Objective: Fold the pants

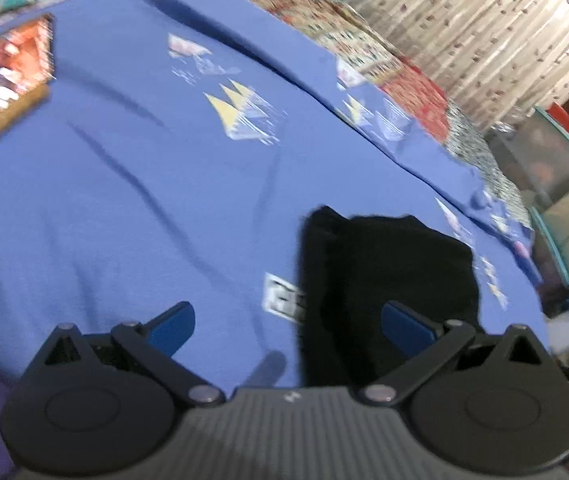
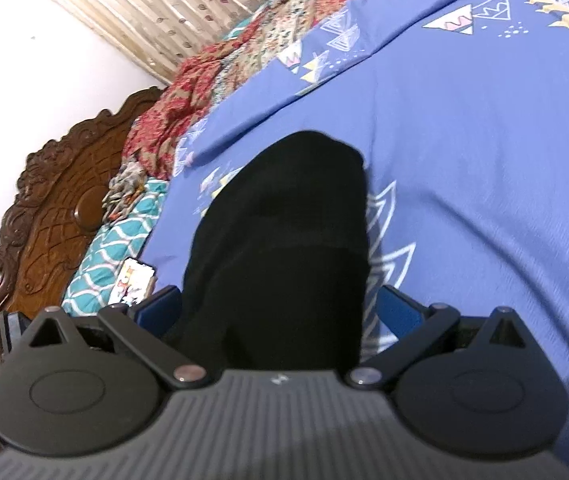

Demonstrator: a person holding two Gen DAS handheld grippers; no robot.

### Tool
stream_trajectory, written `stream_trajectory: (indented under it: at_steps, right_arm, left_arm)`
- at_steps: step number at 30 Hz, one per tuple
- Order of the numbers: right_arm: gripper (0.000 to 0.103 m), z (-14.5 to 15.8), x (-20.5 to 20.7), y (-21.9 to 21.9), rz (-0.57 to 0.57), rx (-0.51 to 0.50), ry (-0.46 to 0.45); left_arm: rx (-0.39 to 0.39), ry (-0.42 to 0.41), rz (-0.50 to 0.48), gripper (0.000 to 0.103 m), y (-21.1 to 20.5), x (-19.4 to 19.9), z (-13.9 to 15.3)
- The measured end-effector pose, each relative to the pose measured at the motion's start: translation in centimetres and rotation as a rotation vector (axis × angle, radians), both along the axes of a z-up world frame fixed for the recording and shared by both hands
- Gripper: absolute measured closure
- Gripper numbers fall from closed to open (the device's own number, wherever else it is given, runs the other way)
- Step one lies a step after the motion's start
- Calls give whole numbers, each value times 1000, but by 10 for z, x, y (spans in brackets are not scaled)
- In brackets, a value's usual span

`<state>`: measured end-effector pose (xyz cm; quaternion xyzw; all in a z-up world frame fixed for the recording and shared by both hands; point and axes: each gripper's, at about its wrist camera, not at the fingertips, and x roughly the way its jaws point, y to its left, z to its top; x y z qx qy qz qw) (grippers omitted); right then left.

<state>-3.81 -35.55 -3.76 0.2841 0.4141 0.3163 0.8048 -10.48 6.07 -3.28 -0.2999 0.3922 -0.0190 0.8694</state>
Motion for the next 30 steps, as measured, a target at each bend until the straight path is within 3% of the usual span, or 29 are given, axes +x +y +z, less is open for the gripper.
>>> stream_trajectory:
  at_steps: [7,13,14,15,16,18,21,24,30]
  right_arm:
    - [0,-5,19,1,11,-27,2]
    - [7,-20,38,16,82,-55,34]
    - [13,-27,43,21,100,-58,65]
    - [27,-34,47,25,116,-39,103]
    - [39,-35,49,28,139,3,124]
    - [50,-31,50,37,188,46,145]
    - [56,-5,49,41,242,61,50]
    - [56,23,57,40,234,69,-68]
    - [56,66,112,24,151,72,-280]
  left_arm:
    - [-63,30,-93,0,-25,36,-20]
    - [-138,77,-176,1,-42,56,-45]
    - [-150,73,-190,6,-45,56,-47]
    - [-151,68,-204,29,-49,56,-46]
    - [-155,68,-213,36,-53,56,-45]
    - [-147,62,-195,46,-54,56,-37]
    - [-169,-13,-204,46,-53,59,-11]
    - [-103,-120,-235,46,-56,76,24]
    - [-10,-272,-296,42,-76,164,68]
